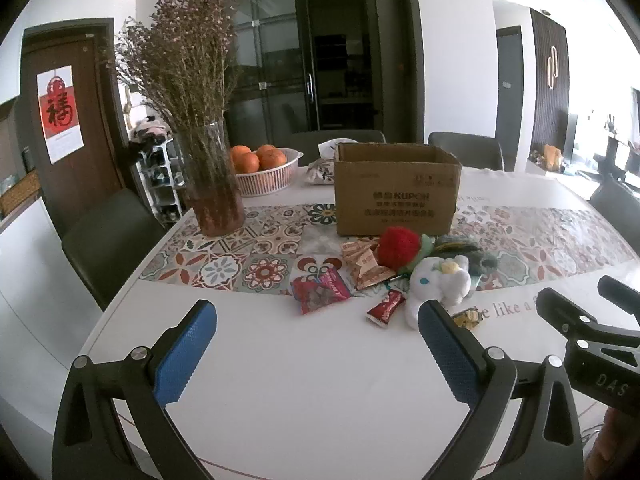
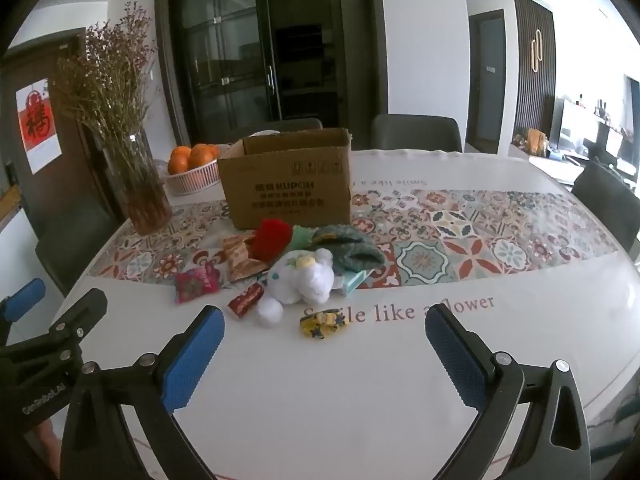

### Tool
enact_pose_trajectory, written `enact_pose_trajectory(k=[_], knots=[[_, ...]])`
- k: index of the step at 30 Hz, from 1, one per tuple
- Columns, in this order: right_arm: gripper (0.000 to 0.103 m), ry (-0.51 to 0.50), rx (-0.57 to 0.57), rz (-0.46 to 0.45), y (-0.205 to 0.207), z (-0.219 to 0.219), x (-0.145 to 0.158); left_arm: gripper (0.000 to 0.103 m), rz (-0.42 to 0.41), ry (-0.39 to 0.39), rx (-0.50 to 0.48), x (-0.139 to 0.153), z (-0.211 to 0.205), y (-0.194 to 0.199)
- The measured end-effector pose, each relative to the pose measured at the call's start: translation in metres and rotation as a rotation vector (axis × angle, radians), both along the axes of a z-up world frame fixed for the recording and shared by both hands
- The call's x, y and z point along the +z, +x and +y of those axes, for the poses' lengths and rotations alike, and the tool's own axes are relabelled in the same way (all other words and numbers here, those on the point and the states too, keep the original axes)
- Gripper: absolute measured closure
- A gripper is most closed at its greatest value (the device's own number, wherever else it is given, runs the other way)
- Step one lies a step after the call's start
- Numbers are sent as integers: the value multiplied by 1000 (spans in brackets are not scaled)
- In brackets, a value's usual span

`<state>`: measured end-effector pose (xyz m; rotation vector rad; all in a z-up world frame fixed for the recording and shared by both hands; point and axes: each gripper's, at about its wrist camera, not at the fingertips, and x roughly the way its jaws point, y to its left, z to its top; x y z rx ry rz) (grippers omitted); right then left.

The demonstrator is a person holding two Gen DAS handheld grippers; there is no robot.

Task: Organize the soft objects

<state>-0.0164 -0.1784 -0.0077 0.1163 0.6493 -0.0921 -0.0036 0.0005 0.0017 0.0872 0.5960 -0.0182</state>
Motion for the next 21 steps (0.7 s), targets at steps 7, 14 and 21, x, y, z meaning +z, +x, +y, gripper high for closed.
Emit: enact_pose_trajectory(k=[7,14,21], knots=[[1,1,1,0,0,0,0,0,6,-3,-7,0,-1,1],[1,2,1,0,0,0,0,0,5,-3,-6,-1,-1,1],[1,2,-1,0,0,0,0,0,4,-3,-6,-1,-1,1]])
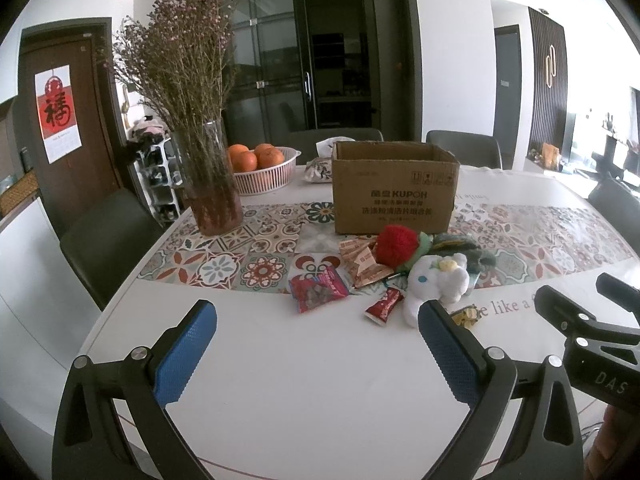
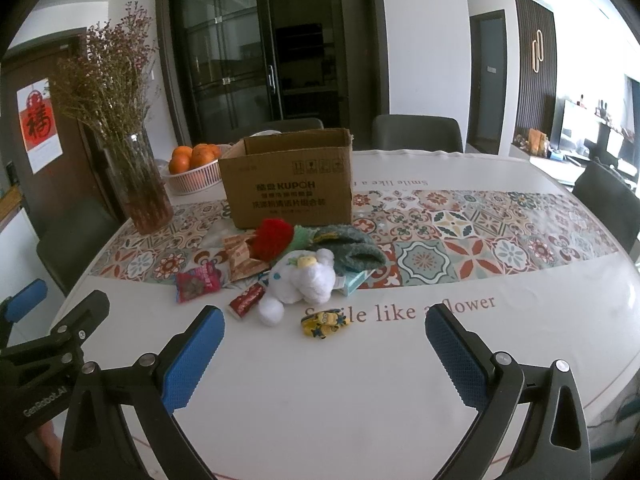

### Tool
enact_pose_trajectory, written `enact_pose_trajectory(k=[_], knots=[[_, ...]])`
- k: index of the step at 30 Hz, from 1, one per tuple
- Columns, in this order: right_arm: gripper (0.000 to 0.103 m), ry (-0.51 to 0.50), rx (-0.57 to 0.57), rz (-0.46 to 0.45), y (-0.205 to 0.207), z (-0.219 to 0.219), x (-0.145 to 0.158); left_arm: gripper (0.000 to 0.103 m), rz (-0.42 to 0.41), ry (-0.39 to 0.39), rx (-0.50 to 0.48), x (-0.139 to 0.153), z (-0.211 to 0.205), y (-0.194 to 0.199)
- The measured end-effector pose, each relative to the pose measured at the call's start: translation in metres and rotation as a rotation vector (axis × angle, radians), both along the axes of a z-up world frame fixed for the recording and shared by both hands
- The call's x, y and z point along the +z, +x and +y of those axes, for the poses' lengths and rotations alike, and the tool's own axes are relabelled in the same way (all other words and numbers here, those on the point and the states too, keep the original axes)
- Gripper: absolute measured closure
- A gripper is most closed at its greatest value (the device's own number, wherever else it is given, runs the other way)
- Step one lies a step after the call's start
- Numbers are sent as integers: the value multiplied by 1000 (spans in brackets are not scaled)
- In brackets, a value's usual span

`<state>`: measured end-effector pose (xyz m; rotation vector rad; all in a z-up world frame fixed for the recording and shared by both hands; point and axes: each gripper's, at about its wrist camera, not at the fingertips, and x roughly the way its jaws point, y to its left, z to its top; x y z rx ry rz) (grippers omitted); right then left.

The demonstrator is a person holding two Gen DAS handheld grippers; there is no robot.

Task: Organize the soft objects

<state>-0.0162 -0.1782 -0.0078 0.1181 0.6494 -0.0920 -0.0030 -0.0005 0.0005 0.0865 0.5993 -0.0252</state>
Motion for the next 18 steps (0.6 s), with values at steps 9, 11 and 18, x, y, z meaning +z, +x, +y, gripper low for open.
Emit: enact_pose_trajectory(k=[9,11,18], knots=[[1,-1,2,0,0,1,1,0,0,0,0,0,0,0],[1,-1,3,0,0,1,2,0,1,-1,0,0,0,0],[1,-6,8,-2,1,3,3,0,1,-2,0,-1,0,0]])
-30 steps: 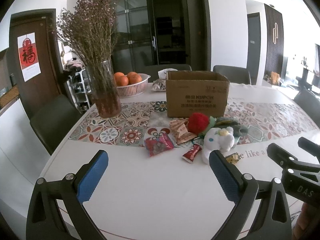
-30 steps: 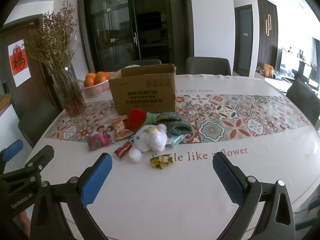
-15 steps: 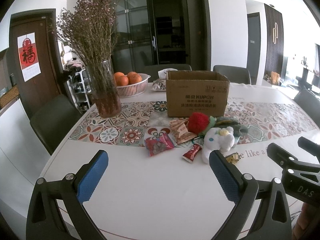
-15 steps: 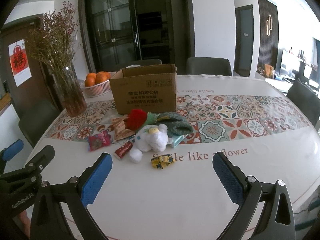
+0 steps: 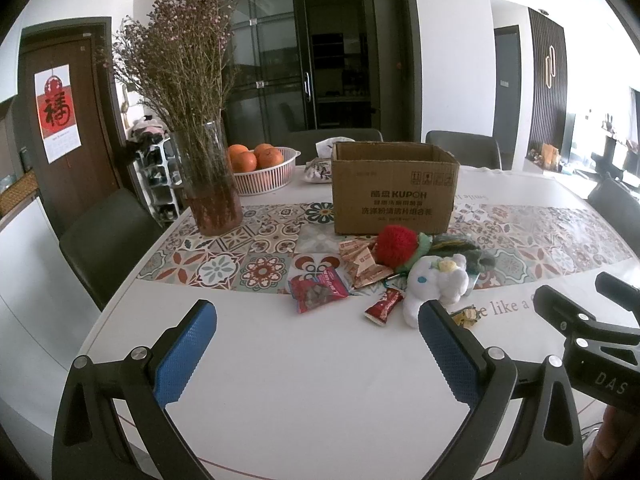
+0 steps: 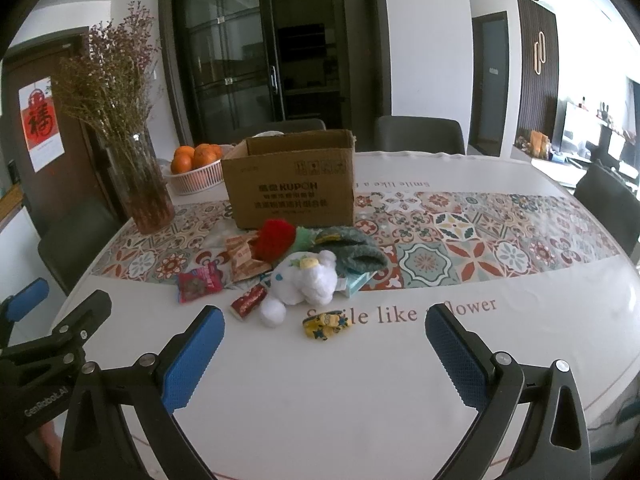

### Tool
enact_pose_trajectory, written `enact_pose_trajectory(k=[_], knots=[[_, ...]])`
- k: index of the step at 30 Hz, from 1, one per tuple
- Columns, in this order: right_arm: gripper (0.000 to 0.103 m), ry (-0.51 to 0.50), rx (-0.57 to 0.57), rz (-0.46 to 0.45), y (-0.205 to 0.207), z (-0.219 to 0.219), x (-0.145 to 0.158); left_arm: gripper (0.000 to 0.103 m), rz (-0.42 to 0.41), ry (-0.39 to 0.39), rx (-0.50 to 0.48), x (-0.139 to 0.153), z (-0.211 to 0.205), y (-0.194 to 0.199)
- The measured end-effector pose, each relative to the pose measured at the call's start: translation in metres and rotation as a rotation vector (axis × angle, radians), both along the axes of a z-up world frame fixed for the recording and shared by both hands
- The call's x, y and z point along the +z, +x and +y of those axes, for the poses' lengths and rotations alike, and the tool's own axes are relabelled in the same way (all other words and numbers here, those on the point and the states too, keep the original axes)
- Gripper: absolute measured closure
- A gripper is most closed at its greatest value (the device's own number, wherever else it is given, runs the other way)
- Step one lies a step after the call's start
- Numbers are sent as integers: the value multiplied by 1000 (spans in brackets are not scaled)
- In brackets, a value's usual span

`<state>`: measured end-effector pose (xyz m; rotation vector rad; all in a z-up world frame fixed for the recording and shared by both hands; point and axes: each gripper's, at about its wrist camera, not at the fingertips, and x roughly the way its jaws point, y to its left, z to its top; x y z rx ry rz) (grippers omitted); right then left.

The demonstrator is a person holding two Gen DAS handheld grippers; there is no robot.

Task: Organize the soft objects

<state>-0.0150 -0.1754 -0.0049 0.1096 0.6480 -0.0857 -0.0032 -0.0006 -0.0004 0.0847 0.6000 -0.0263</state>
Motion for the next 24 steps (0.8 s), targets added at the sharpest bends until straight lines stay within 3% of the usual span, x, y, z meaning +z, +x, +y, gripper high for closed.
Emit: enact_pose_trajectory(k=[24], knots=[[1,5,1,19,2,0,-6,0,21,-10,-21,-6,-1,3]])
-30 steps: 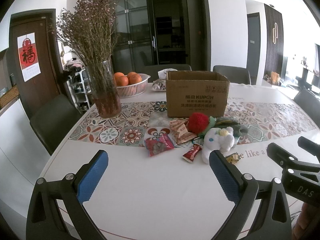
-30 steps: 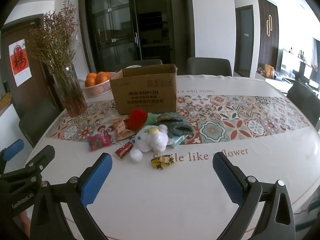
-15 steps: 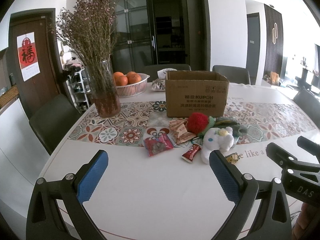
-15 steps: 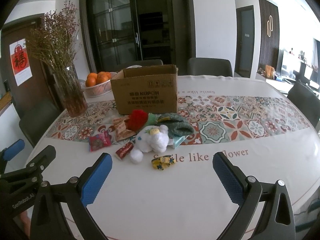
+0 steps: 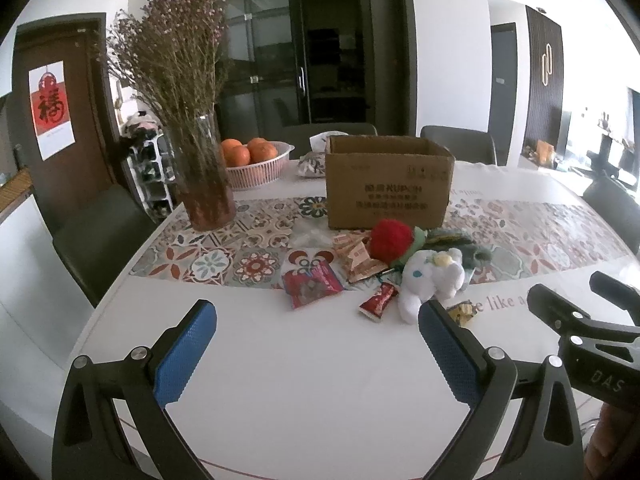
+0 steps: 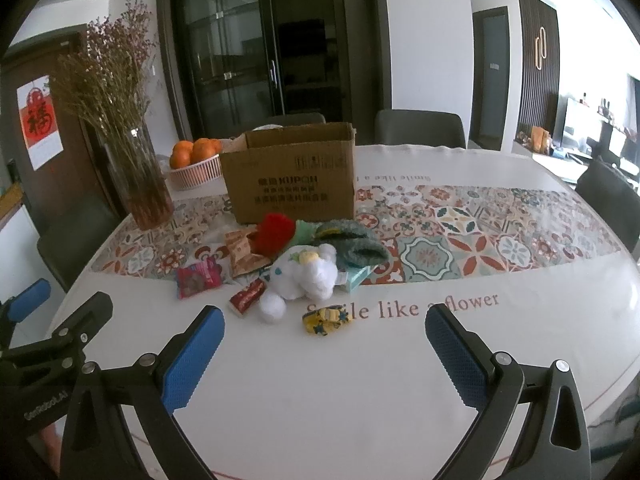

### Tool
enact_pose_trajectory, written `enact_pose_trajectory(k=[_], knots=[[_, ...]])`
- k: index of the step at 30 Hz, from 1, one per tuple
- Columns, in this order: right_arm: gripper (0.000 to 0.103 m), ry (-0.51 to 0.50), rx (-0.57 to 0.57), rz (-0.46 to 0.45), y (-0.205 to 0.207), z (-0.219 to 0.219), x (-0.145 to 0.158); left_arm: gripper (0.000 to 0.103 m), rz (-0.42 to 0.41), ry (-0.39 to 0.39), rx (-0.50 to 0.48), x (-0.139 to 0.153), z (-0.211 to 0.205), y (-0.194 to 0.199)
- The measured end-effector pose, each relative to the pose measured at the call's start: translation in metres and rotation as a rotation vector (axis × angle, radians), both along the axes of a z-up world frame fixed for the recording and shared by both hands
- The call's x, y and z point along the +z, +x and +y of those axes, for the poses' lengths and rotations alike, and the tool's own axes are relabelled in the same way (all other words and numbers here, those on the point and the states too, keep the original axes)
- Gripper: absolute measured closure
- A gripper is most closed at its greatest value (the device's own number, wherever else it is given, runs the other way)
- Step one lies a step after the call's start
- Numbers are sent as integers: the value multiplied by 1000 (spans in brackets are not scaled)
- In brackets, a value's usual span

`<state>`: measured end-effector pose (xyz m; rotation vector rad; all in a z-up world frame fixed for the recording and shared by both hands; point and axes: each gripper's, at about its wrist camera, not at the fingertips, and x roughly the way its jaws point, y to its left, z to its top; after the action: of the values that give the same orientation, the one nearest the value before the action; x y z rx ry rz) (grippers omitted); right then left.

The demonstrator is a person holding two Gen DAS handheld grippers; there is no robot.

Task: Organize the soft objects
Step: 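Close the right gripper on the yellow Minion toy while the left gripper approaches the red candy bar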

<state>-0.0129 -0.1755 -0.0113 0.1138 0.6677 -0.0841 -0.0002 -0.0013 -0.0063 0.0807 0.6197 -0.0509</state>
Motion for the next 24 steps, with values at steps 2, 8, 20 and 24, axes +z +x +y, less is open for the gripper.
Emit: enact_pose_trajectory(k=[2,8,20,24], knots=[[1,-1,2,7,2,0,-2,0,5,-2,-2,-1,0,1],[1,-9,8,43,11,1,-12,0,25,8,-20,-9,-1,9],[2,-2,4,150,46,-3,-48,0,66,39,-123,-39,-11,45],[3,1,4,193,62,-4,-63,1,99,50,-163,-54,-15,63]])
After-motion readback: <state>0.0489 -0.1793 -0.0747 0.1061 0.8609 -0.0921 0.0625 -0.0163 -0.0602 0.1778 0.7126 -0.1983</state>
